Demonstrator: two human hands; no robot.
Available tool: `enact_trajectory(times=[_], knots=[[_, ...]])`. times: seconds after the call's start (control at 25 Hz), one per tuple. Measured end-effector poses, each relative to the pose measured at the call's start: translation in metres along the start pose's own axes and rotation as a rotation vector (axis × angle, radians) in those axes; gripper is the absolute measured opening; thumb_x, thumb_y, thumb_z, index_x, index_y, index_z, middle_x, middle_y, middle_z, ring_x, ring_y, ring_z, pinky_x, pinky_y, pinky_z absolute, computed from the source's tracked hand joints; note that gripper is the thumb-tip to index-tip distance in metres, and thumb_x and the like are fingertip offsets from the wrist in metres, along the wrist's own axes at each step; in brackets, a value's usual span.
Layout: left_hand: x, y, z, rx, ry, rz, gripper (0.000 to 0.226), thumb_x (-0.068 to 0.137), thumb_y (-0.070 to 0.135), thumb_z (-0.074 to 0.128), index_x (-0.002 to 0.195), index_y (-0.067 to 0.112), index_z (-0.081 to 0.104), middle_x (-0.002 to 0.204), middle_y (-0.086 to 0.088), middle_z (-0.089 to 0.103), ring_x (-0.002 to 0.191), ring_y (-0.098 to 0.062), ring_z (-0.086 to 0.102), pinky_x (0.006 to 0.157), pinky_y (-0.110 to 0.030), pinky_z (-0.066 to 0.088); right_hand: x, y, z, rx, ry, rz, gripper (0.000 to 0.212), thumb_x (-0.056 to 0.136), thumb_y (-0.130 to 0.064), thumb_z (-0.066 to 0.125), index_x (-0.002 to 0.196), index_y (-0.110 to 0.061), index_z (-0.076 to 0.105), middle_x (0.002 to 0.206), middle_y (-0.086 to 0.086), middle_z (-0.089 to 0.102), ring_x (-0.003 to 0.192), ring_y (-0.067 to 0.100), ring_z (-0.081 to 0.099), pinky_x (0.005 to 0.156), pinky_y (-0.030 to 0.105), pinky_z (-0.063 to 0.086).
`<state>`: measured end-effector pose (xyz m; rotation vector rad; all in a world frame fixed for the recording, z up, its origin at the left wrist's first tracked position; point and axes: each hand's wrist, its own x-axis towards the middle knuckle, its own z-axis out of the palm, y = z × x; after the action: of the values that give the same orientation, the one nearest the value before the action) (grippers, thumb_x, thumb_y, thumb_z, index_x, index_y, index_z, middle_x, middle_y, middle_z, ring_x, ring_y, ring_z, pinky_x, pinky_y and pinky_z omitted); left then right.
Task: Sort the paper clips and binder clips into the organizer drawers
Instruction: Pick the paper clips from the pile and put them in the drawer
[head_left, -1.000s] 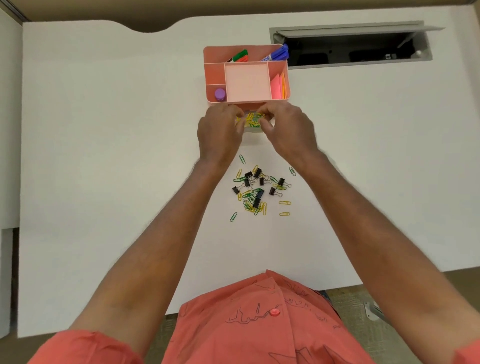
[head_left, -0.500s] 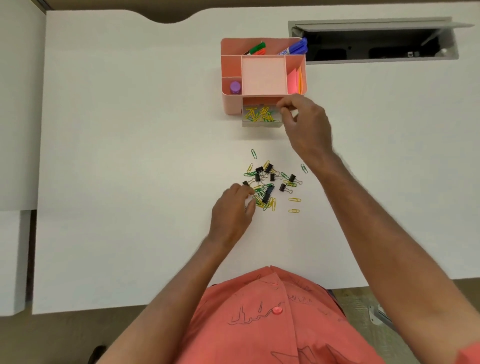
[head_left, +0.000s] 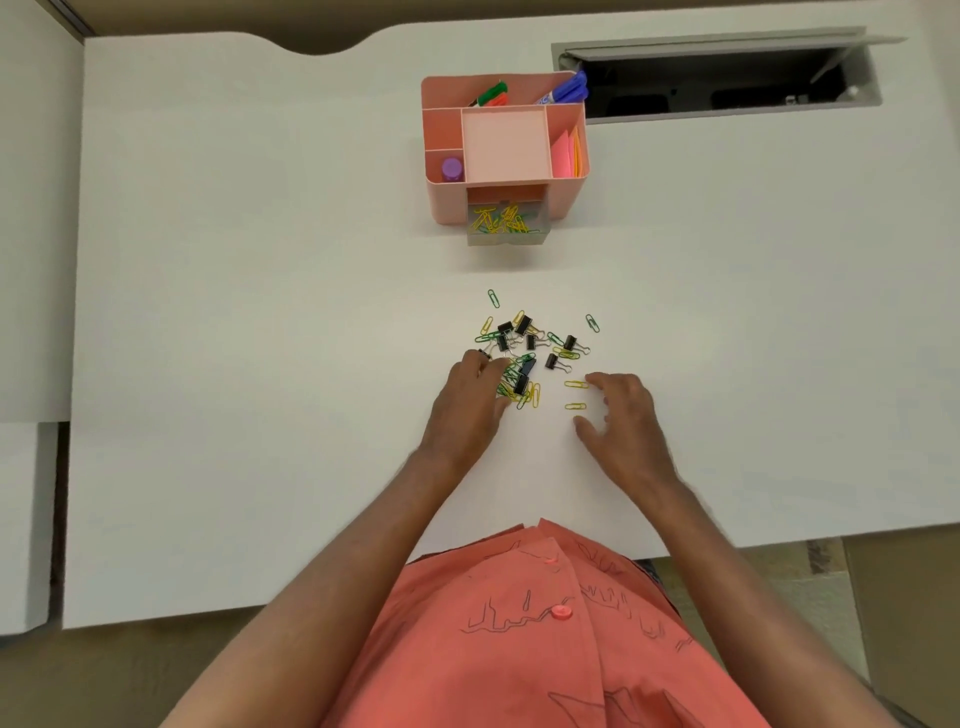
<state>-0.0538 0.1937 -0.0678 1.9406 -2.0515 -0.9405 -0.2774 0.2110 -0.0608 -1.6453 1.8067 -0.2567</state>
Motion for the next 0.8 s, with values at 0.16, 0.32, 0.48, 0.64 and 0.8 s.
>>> enact_trajectory(times=[0.16,0.32,0.48,0.64,0.8], knots=[[0.009,0.0,0.0,-0.004,0.015,-0.007,0.021,0.095,0.017,0.066,0.114,0.009,0.063,0.118,-0.008,0.056,0.105,-0.027,0.056,0.084,-0.041,0.053,0.001,-0.009,0.009,-0.02,-0.034,-0.05,0.058,0.088,-0.016,0.076,0.141,-0.014,0.054,0.13,0.006,0.05,0.116,0.027,0.055,0.094,0.041,0.053],[0.009,-0.001,0.0,-0.022,0.028,-0.019,0.01,0.093,0.015,0.065,0.103,0.011,0.065,0.109,-0.006,0.06,0.101,-0.023,0.056,0.081,-0.037,0.051,0.012,-0.028,0.018,0.029,-0.038,-0.04,0.059,0.083,-0.03,0.083,0.134,-0.014,0.057,0.127,0.005,0.053,0.109,0.025,0.062,0.088,0.043,0.055],[0.007,-0.002,-0.001,-0.075,0.063,-0.05,0.006,0.09,0.007,0.063,0.091,0.013,0.064,0.095,-0.003,0.061,0.088,-0.021,0.057,0.07,-0.033,0.046,0.018,-0.045,0.032,-0.042,-0.017,-0.064,0.056,0.08,-0.036,0.084,0.123,-0.014,0.058,0.121,0.005,0.054,0.108,0.024,0.059,0.083,0.042,0.055],[0.005,-0.004,-0.001,-0.222,0.1,-0.11,0.004,0.09,0.012,0.067,0.094,0.015,0.067,0.091,0.001,0.067,0.082,-0.019,0.061,0.07,-0.036,0.05,0.022,-0.045,0.034,0.042,0.014,-0.046,0.032,0.087,-0.021,0.078,0.114,-0.015,0.061,0.114,0.002,0.056,0.093,0.02,0.061,0.079,0.04,0.056],[0.01,-0.003,-0.003,-0.327,0.163,-0.155,0.014,0.095,0.016,0.064,0.107,0.02,0.067,0.102,0.005,0.065,0.088,-0.015,0.061,0.074,-0.027,0.046,0.023,-0.04,0.029,0.077,-0.01,-0.049,0.031,0.089,-0.012,0.074,0.117,-0.018,0.062,0.115,0.0,0.054,0.083,0.016,0.06,0.079,0.038,0.057]])
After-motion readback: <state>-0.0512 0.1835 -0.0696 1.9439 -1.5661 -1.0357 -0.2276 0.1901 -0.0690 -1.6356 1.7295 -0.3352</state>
